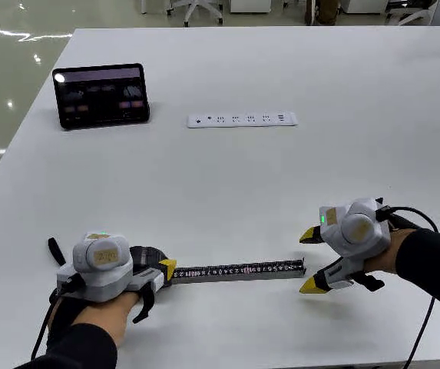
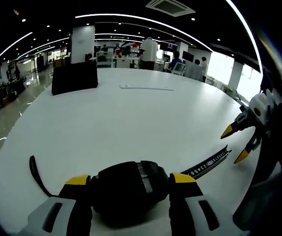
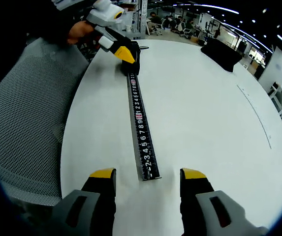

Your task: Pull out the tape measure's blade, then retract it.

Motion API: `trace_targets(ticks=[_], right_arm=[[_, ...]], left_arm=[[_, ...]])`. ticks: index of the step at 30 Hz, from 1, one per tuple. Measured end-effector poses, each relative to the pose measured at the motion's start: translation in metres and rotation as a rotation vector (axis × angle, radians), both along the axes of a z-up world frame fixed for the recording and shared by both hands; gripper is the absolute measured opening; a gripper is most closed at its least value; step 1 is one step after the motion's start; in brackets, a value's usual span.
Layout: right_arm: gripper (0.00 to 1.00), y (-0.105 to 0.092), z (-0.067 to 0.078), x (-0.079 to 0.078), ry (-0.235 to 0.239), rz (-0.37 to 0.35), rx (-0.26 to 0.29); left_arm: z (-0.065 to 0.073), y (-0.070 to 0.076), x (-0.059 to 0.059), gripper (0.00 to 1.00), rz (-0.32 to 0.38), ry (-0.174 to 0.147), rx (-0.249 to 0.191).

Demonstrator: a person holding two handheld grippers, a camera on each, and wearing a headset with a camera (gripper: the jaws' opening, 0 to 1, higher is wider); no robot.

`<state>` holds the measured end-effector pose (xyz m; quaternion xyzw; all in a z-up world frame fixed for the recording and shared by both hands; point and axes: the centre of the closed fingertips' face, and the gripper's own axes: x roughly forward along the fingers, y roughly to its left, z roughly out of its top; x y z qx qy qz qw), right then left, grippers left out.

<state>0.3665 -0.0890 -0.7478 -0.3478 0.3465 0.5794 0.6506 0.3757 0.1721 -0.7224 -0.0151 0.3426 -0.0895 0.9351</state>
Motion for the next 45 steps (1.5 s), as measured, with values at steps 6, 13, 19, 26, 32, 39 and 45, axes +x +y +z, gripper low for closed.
trace_targets(ticks=[6,13,19,26,32,39,45], right_arm=[[0.26,0.003,-0.008,0.001,0.044,0.016,-0.019],[0.12,0.001,-0.012,-0.001,0.052,0.056,-0.032],[0.11,0.001,-0.013,-0.001,0.055,0.064,-0.032],[0.10,0.001,-0.013,0.000,0.049,0.051,-0.035],[0.10,0.001,-0.013,0.001,0.051,0.027,-0.025],[0.10,0.003,-0.012,0.001,0.047,0.015,-0.033],[0.11,0.002,-0.012,0.001,0.048,0.008,-0.036]], left_arm=[[0.000,0.001,0.001,0.59,-0.017,-0.002,0.030],[-0.001,0.000,0.000,0.59,-0.024,-0.004,0.043],[-0.001,0.001,0.000,0.59,-0.030,0.003,0.056],[-0.002,0.002,0.000,0.58,-0.041,0.000,0.081],[-0.002,0.001,0.000,0.58,-0.050,0.004,0.101],[-0.003,0.002,0.000,0.58,-0.065,0.001,0.121],[-0.003,0.002,0.001,0.58,-0.061,-0.006,0.106]])
